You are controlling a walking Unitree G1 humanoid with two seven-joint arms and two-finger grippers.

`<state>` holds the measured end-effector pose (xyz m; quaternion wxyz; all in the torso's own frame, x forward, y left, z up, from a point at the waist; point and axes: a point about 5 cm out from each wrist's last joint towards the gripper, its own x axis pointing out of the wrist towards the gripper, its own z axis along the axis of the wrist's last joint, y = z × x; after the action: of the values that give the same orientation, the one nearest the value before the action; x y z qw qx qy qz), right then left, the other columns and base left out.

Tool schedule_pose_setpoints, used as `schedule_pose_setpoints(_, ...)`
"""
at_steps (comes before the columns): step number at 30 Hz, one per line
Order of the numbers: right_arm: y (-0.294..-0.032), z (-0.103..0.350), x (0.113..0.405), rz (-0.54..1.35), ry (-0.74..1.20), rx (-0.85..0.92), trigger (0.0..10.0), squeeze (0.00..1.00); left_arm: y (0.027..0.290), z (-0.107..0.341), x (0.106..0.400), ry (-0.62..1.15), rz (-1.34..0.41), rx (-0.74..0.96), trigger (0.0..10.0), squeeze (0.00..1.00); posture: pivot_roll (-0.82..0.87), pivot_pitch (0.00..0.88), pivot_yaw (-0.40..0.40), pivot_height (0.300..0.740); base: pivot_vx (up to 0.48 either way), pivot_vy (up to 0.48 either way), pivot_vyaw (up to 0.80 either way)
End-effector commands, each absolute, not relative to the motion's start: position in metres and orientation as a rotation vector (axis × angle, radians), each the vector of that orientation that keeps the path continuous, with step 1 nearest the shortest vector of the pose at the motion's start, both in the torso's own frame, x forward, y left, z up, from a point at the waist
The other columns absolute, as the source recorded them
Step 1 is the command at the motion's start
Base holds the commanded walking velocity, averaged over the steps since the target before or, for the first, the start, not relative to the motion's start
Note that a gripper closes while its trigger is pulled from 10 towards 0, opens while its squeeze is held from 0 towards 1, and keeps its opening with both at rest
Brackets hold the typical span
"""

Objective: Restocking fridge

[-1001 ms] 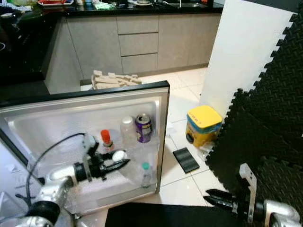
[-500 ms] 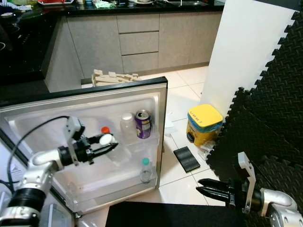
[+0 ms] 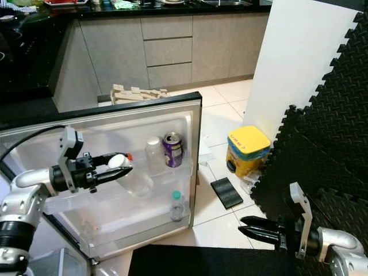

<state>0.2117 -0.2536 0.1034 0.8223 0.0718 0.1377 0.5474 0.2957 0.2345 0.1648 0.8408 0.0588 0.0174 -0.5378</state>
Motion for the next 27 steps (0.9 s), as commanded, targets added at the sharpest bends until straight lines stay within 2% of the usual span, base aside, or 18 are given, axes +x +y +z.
schedule_pose_setpoints(1, -0.254, 0.112, 0.212, 1.175, 0.258, 0.158, 10.0, 0.0, 0.244, 0.178, 0.298, 0.004, -1.099, 0.174, 10.0, 0.0, 0.02, 0.0, 0.007, 0.74, 0.0, 0.0, 0.0)
schedule_pose_setpoints(5, -0.253, 0.116, 0.213, 1.186, 0.247, 0.151, 10.0, 0.0, 0.251, 0.183, 0.302, -0.016, -1.041, 0.187, 10.0, 0.0, 0.02, 0.0, 0.009, 0.74, 0.0, 0.0, 0.0)
schedule_pose_setpoints(12, -0.252, 0.117, 0.213, 1.186, 0.247, 0.151, 10.0, 0.0, 0.251, 0.183, 0.303, -0.016, -1.037, 0.186, 10.0, 0.0, 0.02, 0.0, 0.009, 0.74, 0.0, 0.0, 0.0)
schedule_pose_setpoints(14, -0.249, 0.115, 0.213, 1.199, 0.272, 0.134, 10.0, 0.0, 0.258, 0.185, 0.31, -0.015, -0.943, 0.222, 10.0, 0.0, 0.02, 0.0, 0.007, 0.74, 0.0, 0.0, 0.0)
schedule_pose_setpoints(20, -0.247, 0.114, 0.211, 1.201, 0.293, 0.131, 10.0, 0.0, 0.266, 0.186, 0.319, 0.002, -0.848, 0.268, 10.0, 0.0, 0.02, 0.0, 0.008, 0.74, 0.0, 0.0, 0.0)
schedule_pose_setpoints(27, -0.248, 0.114, 0.212, 1.197, 0.294, 0.128, 10.0, 0.0, 0.277, 0.187, 0.317, 0.043, -0.84, 0.291, 10.0, 0.0, 0.02, 0.0, 0.008, 0.74, 0.0, 0.0, 0.0)
